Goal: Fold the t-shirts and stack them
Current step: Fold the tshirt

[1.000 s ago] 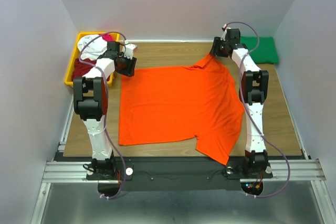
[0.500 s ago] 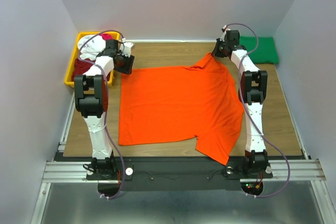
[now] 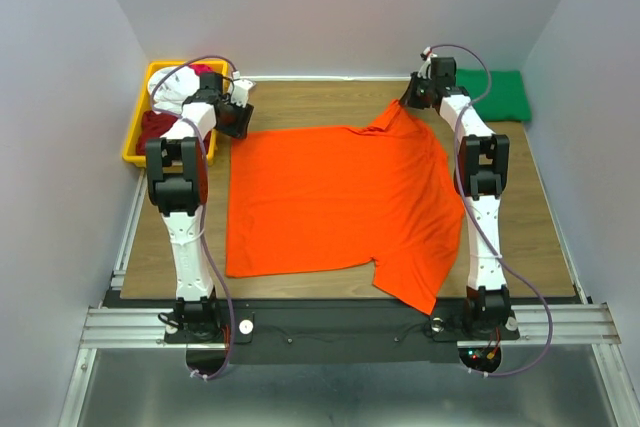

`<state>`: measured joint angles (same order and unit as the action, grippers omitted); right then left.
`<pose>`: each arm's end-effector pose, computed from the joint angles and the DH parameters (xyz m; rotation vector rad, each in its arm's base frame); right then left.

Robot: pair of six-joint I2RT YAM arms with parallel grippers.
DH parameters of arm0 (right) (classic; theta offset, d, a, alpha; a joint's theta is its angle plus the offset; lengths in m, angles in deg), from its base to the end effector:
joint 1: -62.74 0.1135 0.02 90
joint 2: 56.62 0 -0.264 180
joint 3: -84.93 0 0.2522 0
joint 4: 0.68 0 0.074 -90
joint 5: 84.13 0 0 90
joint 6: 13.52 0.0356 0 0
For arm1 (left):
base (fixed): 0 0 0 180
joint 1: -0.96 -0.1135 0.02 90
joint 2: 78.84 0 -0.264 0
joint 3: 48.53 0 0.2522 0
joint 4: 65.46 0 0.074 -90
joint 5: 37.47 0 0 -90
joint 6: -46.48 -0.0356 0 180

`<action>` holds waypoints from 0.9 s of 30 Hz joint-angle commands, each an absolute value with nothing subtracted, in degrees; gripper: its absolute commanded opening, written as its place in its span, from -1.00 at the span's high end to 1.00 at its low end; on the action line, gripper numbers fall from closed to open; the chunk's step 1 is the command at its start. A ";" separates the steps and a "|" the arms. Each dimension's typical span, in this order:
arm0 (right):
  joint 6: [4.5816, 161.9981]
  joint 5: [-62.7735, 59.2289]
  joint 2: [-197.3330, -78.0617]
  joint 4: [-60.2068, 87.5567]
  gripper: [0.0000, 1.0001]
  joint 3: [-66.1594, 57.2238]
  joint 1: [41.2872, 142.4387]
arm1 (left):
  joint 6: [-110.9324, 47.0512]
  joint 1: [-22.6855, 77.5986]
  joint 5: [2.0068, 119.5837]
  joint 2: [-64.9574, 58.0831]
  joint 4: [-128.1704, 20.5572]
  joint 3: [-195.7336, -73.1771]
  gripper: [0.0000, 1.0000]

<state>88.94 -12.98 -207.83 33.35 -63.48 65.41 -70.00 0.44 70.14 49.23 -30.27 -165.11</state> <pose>0.5883 0.0389 0.1638 0.0057 2.2205 0.5099 0.5041 -0.0062 0.1926 0.6649 2.2446 -0.1353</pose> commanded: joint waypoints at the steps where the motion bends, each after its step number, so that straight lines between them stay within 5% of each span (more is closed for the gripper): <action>1: 89.83 -15.57 -202.17 29.95 0.99 -64.80 65.20 | -72.26 -0.45 68.09 51.23 -28.85 -167.93 -0.12; 6: 89.48 -15.49 -200.94 29.95 0.99 -64.01 65.11 | -72.44 -0.71 68.27 52.90 -28.15 -169.16 0.02; 17: 88.96 -16.19 -197.68 30.04 0.99 -62.96 65.20 | -72.70 -0.71 69.15 53.08 -27.36 -170.57 0.72; 18: 88.78 -16.10 -197.16 30.04 0.99 -62.78 65.11 | -72.70 -0.80 69.06 52.82 -27.36 -170.83 0.73; 22: 88.43 -16.37 -196.54 30.04 0.99 -61.99 65.20 | -72.96 -0.89 68.79 51.94 -27.71 -171.27 0.18; 27: 88.52 -16.63 -196.54 30.13 0.99 -61.28 65.20 | -73.14 -0.89 68.36 51.93 -27.80 -172.76 0.08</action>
